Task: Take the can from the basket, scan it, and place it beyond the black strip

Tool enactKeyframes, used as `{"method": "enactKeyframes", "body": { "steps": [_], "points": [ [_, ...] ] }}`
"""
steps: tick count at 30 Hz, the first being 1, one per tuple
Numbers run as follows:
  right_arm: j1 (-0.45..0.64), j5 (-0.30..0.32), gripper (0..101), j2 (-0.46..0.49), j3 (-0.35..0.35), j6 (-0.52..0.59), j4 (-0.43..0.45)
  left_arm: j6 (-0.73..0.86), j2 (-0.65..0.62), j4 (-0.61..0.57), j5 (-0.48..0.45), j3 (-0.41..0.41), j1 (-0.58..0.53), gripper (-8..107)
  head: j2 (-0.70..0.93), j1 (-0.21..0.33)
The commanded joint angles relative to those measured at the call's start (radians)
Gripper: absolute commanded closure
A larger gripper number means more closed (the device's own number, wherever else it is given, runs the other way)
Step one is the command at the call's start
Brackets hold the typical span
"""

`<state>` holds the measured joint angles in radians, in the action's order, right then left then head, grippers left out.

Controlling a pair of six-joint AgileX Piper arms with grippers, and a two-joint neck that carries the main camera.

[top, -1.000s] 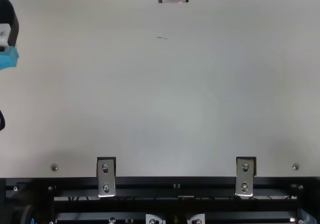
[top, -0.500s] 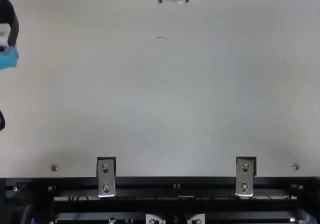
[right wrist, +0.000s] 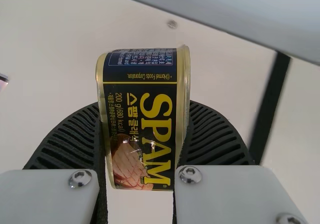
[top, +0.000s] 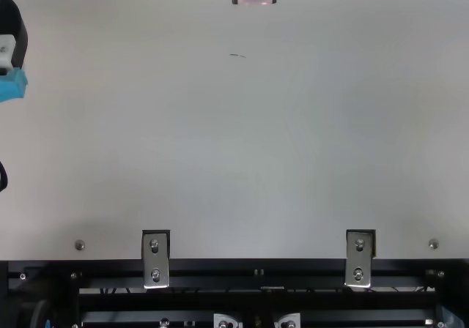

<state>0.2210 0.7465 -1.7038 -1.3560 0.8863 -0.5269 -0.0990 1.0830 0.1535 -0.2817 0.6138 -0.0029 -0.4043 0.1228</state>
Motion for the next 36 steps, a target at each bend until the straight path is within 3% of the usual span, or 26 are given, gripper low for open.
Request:
{"method": "enactKeyframes", "body": {
  "steps": [1, 9, 16, 24, 36],
  "points": [
    [0.011, 0.018, 101, -0.007, -0.031, -0.099, 0.196, 0.000, 0.000, 0.000, 0.000, 0.000, 0.000, 9, -0.015, 0.007],
    [0.038, 0.154, 101, -0.065, -0.165, -0.258, 0.517, 0.000, 0.000, 0.000, 0.000, 0.000, 0.000, 9, -0.020, -0.001],
    [0.051, 0.264, 101, -0.123, -0.264, -0.307, 0.674, 0.000, 0.000, 0.000, 0.000, 0.000, 0.000, 9, -0.019, -0.012],
    [0.085, 0.316, 101, -0.176, -0.304, -0.322, 0.723, 0.000, 0.000, 0.000, 0.000, 0.000, 0.000, 9, -0.016, -0.034],
    [0.121, 0.291, 101, -0.203, -0.232, -0.348, 0.699, 0.000, 0.000, 0.000, 0.000, 0.000, 0.000, 9, -0.003, -0.071]
  ]
}}
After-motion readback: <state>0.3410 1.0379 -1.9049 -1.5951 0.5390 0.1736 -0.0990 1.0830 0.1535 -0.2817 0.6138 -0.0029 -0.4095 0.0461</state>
